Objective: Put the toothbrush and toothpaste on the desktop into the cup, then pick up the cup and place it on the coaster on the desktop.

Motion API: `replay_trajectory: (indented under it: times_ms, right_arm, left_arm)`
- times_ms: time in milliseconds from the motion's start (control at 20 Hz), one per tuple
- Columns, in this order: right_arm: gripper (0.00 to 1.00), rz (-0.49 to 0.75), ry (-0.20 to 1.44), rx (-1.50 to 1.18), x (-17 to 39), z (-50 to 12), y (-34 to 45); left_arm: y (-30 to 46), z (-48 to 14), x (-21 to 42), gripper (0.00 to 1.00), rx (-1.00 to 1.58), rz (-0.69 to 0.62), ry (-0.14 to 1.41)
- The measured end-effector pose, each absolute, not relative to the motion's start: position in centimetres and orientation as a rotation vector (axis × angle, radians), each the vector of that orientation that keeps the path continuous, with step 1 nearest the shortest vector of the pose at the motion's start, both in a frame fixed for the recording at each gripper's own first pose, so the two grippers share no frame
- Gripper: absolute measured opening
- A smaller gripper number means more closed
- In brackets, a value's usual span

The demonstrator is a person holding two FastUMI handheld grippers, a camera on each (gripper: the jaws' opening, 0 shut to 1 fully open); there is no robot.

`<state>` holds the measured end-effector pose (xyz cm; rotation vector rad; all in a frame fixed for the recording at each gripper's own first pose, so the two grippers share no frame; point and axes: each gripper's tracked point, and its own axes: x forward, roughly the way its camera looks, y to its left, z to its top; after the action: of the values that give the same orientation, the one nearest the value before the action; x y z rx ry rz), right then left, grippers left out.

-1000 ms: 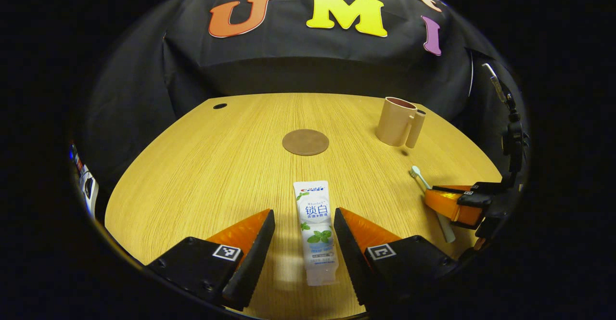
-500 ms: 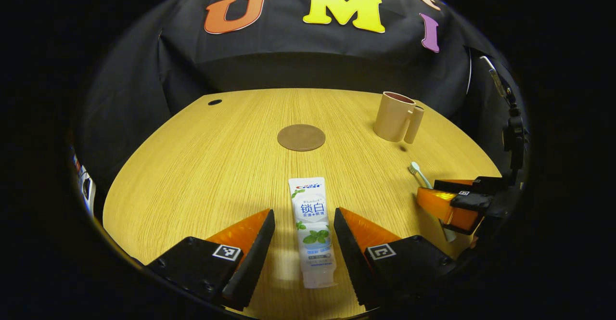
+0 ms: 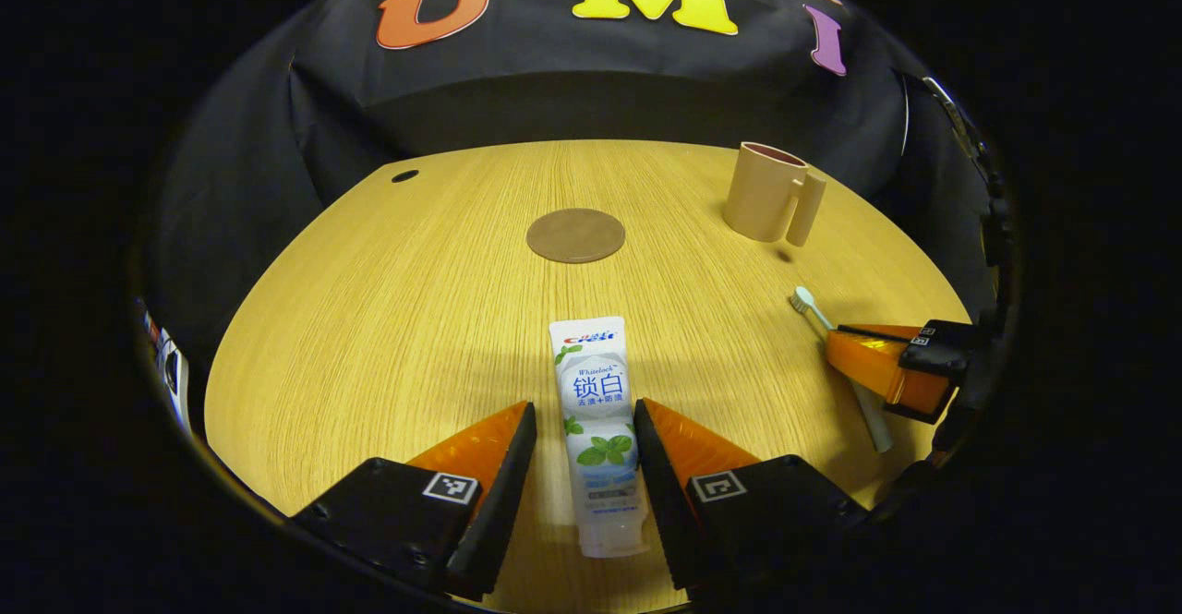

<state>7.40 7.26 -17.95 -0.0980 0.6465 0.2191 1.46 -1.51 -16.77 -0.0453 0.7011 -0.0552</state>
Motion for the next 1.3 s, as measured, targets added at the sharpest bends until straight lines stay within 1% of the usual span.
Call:
replay_trajectory:
  times_ms: [150, 200, 300, 400, 450, 550, 600, 650, 700, 850, 900, 950, 1100, 1200, 1300]
  right_arm:
    - [0.0, 0.229, 0.619, -0.059, 7.4, -17.4, 6.8]
    - [0.0, 0.254, 0.608, -0.039, 7.1, -17.2, 7.0]
    - [0.0, 0.266, 0.571, -0.005, 6.5, -15.9, 6.8]
    - [0.0, 0.282, 0.534, 0.005, 5.9, -14.7, 6.6]
    - [0.0, 0.284, 0.515, 0.005, 5.2, -13.7, 6.7]
    - [0.0, 0.283, 0.477, -0.002, 4.7, -12.2, 6.3]
    - [0.0, 0.282, 0.46, -0.005, 4.5, -11.6, 6.1]
    - [0.0, 0.284, 0.448, -0.007, 4.4, -10.9, 6.0]
    - [0.0, 0.285, 0.442, -0.011, 4.2, -10.5, 6.0]
    - [0.0, 0.275, 0.424, -0.012, 4.3, -9.7, 5.3]
    - [0.0, 0.271, 0.421, -0.008, 4.5, -9.4, 5.2]
    - [0.0, 0.267, 0.417, 0.0, 4.7, -9.0, 5.1]
    - [0.0, 0.259, 0.393, 0.013, 5.3, -7.7, 4.7]
    - [0.0, 0.254, 0.374, 0.021, 7.1, -6.5, 4.5]
    - [0.0, 0.247, 0.35, 0.014, 8.4, -5.0, 4.5]
  left_arm:
    - [-1.7, -16.8, 1.6, 0.68, -0.011, -0.055, 0.73]
    - [-1.7, -16.8, 1.8, 0.67, 0.007, -0.062, 0.742]
    - [-1.9, -17.1, 2.0, 0.65, 0.039, -0.085, 0.77]
    - [-2.2, -16.9, 1.7, 0.59, 0.034, -0.119, 0.809]
    - [-2.1, -16.9, 1.5, 0.51, 0.024, -0.128, 0.828]
    - [-1.9, -16.8, 1.3, 0.47, 0.014, -0.134, 0.845]
    - [-1.9, -16.8, 1.3, 0.51, 0.014, -0.136, 0.841]
    - [-1.8, -16.7, 1.3, 0.45, 0.01, -0.137, 0.835]
    - [-1.7, -16.6, 1.4, 0.44, 0.0, -0.136, 0.826]
    - [-1.6, -15.2, 1.6, 0.42, -0.045, -0.144, 0.767]
    - [-1.6, -14.3, 1.8, 0.46, -0.06, -0.149, 0.733]
    - [-1.5, -13.3, 2.1, 0.41, -0.077, -0.149, 0.692]
    - [-1.0, -10.0, 3.2, 0.41, -0.12, -0.138, 0.577]
    - [-1.2, -10.1, 2.5, 0.41, -0.132, -0.145, 0.518]
    - [-1.2, -7.1, 3.4, 0.41, -0.127, -0.156, 0.463]
